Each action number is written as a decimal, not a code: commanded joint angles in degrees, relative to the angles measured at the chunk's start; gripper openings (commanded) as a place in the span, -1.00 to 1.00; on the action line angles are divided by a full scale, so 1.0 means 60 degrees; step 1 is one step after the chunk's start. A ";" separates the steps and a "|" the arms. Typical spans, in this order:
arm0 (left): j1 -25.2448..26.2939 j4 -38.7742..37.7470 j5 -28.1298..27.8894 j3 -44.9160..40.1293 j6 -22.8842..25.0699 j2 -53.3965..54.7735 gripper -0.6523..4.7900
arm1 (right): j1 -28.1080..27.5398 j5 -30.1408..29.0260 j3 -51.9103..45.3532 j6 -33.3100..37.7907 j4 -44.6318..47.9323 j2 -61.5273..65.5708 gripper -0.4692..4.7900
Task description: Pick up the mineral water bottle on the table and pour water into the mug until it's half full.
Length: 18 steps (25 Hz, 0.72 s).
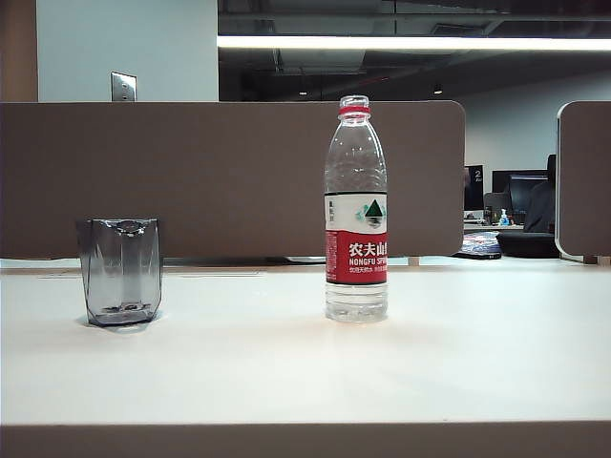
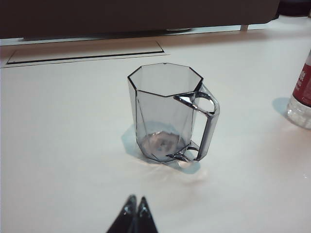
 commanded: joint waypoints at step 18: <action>-0.2299 0.0073 0.0007 0.0029 0.0004 0.0229 -0.78 | 0.4484 0.3122 0.2331 -0.3974 0.7872 1.1307 1.00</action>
